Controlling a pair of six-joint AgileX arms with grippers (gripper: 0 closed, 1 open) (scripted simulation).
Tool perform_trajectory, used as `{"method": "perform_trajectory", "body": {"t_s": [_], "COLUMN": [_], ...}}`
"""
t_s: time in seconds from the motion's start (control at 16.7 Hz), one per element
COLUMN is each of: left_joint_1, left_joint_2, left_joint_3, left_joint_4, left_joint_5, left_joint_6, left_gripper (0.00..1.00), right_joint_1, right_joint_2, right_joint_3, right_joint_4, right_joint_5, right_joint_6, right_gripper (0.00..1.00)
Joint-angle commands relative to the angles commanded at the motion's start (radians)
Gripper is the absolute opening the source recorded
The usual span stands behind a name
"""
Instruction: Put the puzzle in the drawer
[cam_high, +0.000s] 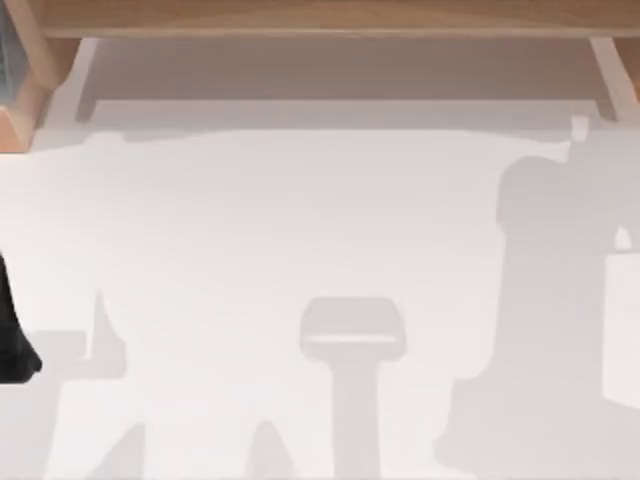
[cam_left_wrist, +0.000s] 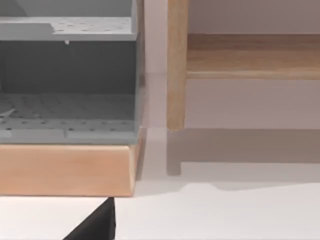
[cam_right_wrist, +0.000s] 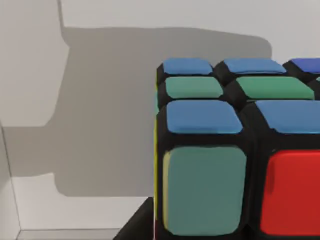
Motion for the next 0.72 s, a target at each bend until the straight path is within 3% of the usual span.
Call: {"method": "perform_trajectory", "body": {"t_s": [0.36,0.72], "left_joint_1": [0.0,0.0], "left_joint_2": [0.0,0.0], "left_joint_3": [0.0,0.0], "left_joint_4": [0.0,0.0], "left_joint_5": [0.0,0.0], "left_joint_6": [0.0,0.0], "left_gripper": [1.0,1.0], "right_joint_1": [0.003,0.003], "right_joint_2": [0.023,0.023], "right_joint_3": [0.005,0.005], "right_joint_4": [-0.012,-0.012], "right_joint_5": [0.004,0.004], "right_joint_6": [0.001,0.001], "right_gripper": [0.0,0.45]}}
